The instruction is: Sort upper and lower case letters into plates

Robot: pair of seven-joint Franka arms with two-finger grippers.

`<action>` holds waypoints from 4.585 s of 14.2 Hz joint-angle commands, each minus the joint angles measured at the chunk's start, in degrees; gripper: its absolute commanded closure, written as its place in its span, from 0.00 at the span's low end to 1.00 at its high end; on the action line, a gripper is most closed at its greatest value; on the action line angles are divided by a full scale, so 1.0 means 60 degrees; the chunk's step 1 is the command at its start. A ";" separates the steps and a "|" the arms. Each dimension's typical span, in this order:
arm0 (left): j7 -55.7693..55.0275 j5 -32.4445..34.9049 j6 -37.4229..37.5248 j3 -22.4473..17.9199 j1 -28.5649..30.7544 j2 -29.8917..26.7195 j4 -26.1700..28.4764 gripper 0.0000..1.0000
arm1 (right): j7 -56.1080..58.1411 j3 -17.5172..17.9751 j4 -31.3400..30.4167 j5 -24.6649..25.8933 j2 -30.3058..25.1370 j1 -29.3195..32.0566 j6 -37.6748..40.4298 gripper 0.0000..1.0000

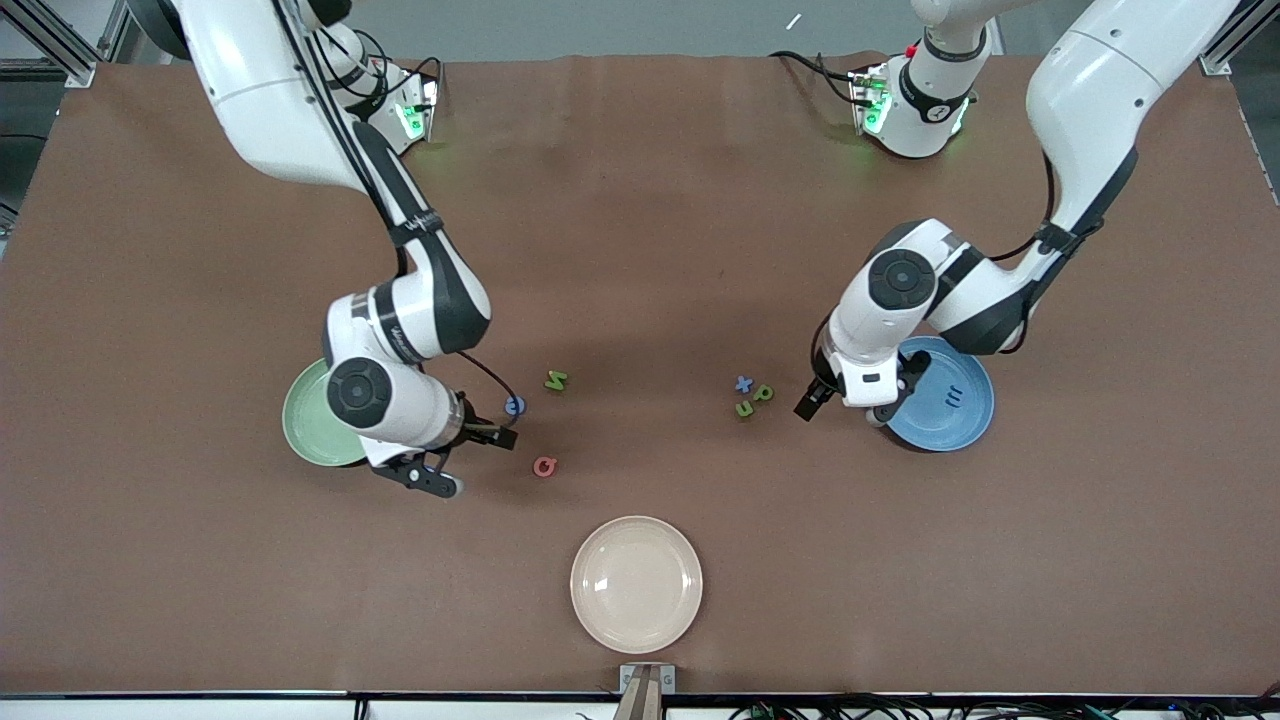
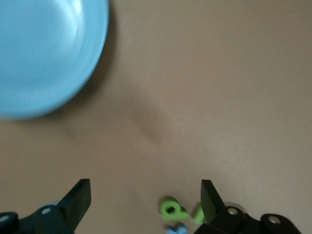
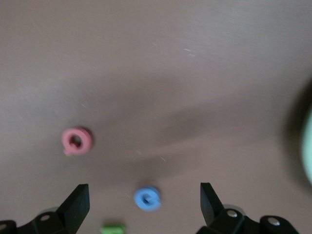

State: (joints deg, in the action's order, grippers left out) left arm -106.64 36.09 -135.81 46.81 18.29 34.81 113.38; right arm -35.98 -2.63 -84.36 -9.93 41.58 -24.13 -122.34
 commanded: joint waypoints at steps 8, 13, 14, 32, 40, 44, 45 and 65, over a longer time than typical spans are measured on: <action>-0.4726 0.0049 0.0077 -0.0534 -0.1421 0.1200 -0.0747 0.05 | -0.2030 -0.0177 0.2781 0.0175 0.2650 -0.1003 -0.0895 0.05; -0.4755 0.0049 0.0047 -0.0887 -0.1671 0.1214 -0.0863 0.19 | -0.1913 -0.0162 0.2693 0.1316 0.2650 -0.0989 -0.0851 0.15; -0.4755 0.0092 0.0033 -0.0887 -0.1686 0.1272 -0.0893 0.19 | -0.1898 -0.0162 0.2693 0.1464 0.2650 -0.0989 -0.0836 0.17; -0.4697 0.0239 -0.0451 -0.1576 -0.2389 0.1625 -0.1142 0.77 | -0.1986 -0.0089 0.2459 0.1334 0.2592 -0.1091 -0.0807 0.48; -0.3982 0.0357 -0.0364 -0.1459 -0.2199 0.1274 -0.1099 0.86 | -0.1884 -0.0074 0.2458 0.0953 0.2198 -0.0712 0.0083 1.00; -0.2343 0.0210 -0.0275 -0.1124 -0.1776 0.0703 -0.0894 0.87 | 0.0686 -0.0045 0.2459 0.0690 0.1204 0.0355 0.1839 1.00; -0.1744 0.0210 -0.0057 -0.0788 -0.1353 0.0557 -0.0792 0.87 | 0.1362 -0.0059 0.2444 0.0674 0.0939 0.0649 0.2309 1.00; 0.8911 0.2788 0.1586 0.2644 0.6444 0.0877 0.1860 0.87 | 0.6056 -0.0162 -0.6052 0.1026 -0.2946 0.2703 -0.2315 0.89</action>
State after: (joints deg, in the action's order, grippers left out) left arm -53.28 50.75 -124.39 63.32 56.00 39.48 123.54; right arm -0.21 -4.06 -118.68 -4.35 26.10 -8.48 -135.84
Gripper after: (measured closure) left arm 0.692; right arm 0.648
